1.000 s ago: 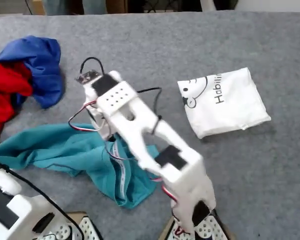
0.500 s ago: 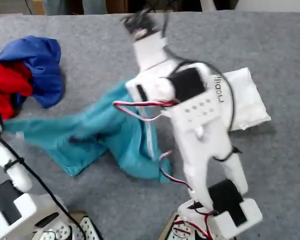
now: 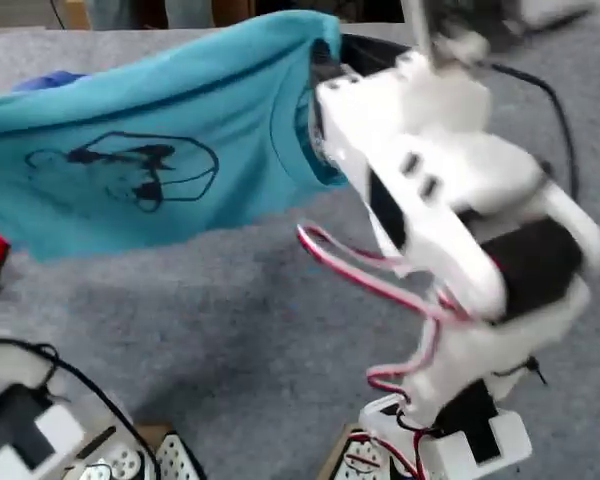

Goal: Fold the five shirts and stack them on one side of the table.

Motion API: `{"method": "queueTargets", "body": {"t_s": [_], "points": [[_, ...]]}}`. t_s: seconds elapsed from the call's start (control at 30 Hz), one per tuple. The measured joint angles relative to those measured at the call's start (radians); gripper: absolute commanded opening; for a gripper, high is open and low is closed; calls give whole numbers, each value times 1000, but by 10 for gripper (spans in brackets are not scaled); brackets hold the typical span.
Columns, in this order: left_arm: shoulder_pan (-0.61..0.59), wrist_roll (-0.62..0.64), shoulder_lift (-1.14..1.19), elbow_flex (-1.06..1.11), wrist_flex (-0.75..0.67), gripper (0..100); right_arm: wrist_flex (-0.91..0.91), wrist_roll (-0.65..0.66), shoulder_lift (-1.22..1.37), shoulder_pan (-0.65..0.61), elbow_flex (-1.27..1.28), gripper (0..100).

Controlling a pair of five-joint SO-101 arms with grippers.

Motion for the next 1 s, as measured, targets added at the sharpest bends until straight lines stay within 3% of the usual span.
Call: {"method": "queueTargets", "body": {"t_s": [0.23, 0.33, 0.53, 0.63, 0.77, 0.87, 1.0], "points": [[-12, -172, -347, 339, 6, 28, 84, 2, -133, 20, -83, 15], [-9, -241, -522, 563, 6, 28, 86, 2, -215, 17, 29, 15], [121, -330, -706, 1007, 2, 28, 80, 2, -258, 17, 404, 15], [224, -334, -657, 1200, -71, 28, -6, 14, -244, 18, 637, 15], [321, -279, -463, 1350, -299, 28, -229, 44, -184, 18, 924, 15], [361, -193, -253, 1312, -453, 28, -450, 44, -101, 21, 1073, 15], [388, -43, 71, 1105, -462, 29, -727, 46, 38, 44, 1188, 18]]}}
